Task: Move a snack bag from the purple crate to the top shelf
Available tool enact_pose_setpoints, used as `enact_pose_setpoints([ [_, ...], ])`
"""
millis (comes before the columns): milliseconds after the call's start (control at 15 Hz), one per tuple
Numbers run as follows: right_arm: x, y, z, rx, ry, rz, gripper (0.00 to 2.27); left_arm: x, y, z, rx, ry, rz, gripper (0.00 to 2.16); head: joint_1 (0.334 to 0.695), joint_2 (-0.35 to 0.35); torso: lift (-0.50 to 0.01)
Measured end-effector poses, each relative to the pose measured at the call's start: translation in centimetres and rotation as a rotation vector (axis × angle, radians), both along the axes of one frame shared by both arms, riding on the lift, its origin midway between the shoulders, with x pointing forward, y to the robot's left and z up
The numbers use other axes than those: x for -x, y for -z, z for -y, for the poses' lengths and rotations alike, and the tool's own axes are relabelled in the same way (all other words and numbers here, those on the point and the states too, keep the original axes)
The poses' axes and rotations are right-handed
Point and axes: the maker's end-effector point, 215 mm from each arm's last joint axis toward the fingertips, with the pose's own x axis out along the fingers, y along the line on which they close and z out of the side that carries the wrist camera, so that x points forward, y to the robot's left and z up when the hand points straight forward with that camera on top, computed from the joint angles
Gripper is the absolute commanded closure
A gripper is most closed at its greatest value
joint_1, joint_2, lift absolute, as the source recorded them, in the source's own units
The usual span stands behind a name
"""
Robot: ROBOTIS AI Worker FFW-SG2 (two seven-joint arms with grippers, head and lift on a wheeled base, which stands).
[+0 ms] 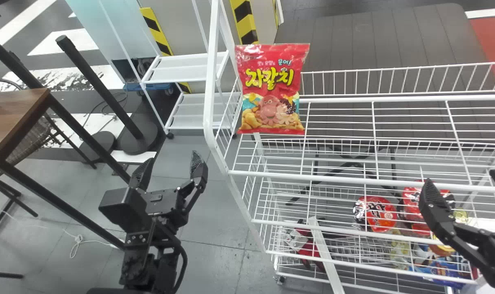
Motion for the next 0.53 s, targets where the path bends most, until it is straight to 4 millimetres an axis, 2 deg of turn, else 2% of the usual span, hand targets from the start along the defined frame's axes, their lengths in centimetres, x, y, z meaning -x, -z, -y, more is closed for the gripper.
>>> enact_pose_setpoints([
  [533, 0.11, 0.03, -0.04, -0.010, 0.001, -0.003, 0.06, -0.01, 0.13, 0.15, 0.000, 0.005, -0.002, 0.07, 0.695, 0.297, 0.000],
])
